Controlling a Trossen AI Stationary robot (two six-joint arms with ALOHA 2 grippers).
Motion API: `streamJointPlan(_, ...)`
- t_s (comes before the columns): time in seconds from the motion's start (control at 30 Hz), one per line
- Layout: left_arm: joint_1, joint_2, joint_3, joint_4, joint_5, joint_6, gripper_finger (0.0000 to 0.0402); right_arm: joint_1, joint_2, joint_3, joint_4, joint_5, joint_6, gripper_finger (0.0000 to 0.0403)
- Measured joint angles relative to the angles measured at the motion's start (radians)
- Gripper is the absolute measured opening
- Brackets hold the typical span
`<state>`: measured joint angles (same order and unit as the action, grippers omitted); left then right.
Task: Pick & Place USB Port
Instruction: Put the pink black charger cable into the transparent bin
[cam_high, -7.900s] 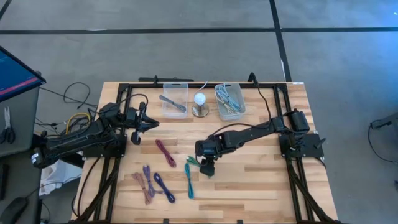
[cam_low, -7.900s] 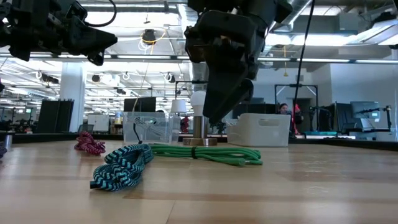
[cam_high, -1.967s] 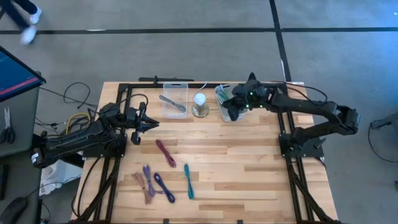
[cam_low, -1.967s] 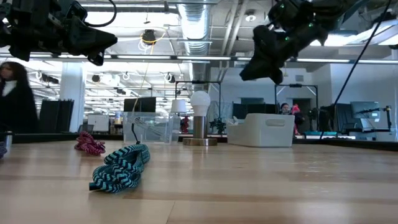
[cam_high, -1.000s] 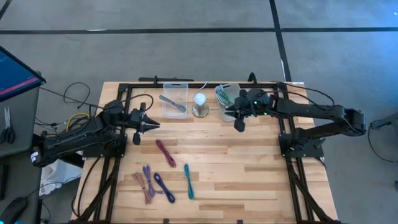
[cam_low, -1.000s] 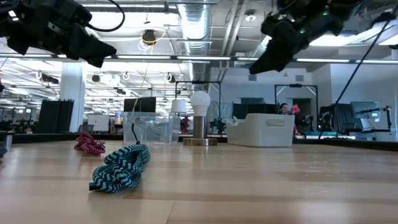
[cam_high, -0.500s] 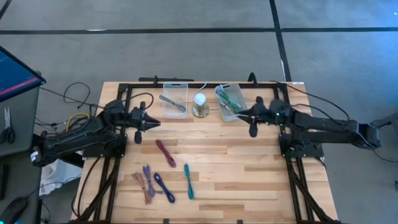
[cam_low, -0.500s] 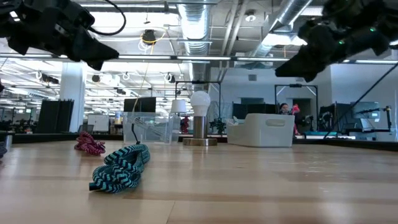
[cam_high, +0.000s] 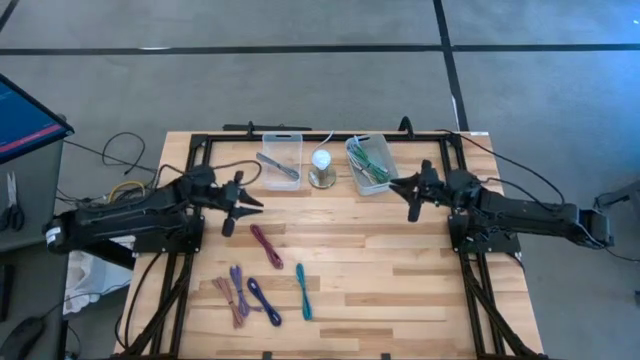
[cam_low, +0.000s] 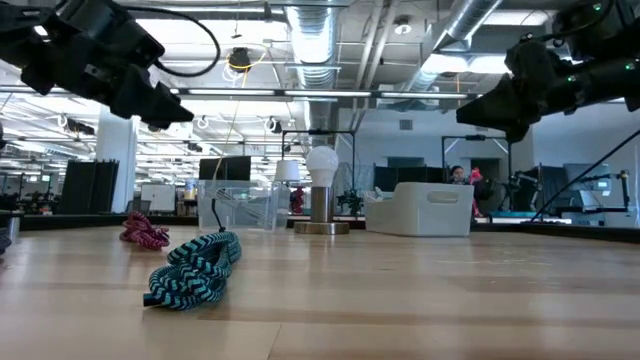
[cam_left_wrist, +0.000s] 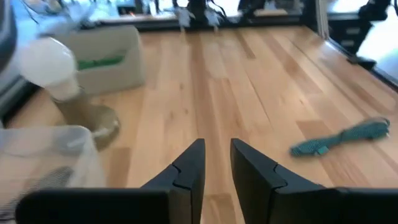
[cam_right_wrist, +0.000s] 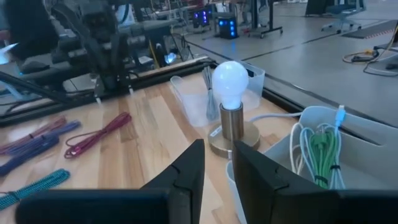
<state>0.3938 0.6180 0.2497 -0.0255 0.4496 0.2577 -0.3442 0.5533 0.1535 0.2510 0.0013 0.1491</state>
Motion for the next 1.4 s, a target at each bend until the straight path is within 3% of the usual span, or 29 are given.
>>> streamJointPlan(0.3, -0.085, 0.035, 0.091, 0.055, -0.026, -0.007, 0.0077, -0.031, 0.002, 0.0, -0.007, 0.0, 0.002, 0.0075)
streamJointPlan(0.53, -0.099, 0.037, 0.127, 0.352, 0.018, -0.02, 0.0077, -0.039, 0.002, 0.0, -0.01, 0.0, 0.002, 0.0075)
streamJointPlan(0.6, -0.099, 0.037, 0.128, 0.371, 0.018, -0.064, 0.0076, -0.039, 0.002, 0.0, -0.012, 0.0, 0.001, 0.0075)
streamJointPlan(0.7, -0.1, 0.038, 0.146, 0.293, 0.017, -0.091, 0.0073, -0.039, 0.002, 0.0, -0.015, 0.0, 0.001, 0.0075)
streamJointPlan(0.8, -0.109, 0.038, 0.214, 0.147, 0.002, -0.012, 0.0068, -0.039, 0.002, 0.0, -0.035, 0.0, 0.001, 0.0075)
streamJointPlan(1.07, -0.108, 0.096, 0.447, -0.431, -0.307, 0.28, 0.0042, -0.039, 0.002, 0.001, -0.098, 0.0, 0.028, 0.0075)
streamJointPlan(1.23, -0.13, 0.173, 0.458, -0.475, -0.216, 0.284, 0.0008, -0.039, 0.003, 0.001, -0.101, 0.02, 0.029, 0.0075)
streamJointPlan(1.4, -0.196, 0.241, 0.459, -0.552, -0.292, 0.305, 0.0014, -0.046, 0.003, 0.001, -0.101, 0.052, 0.06, 0.0075)
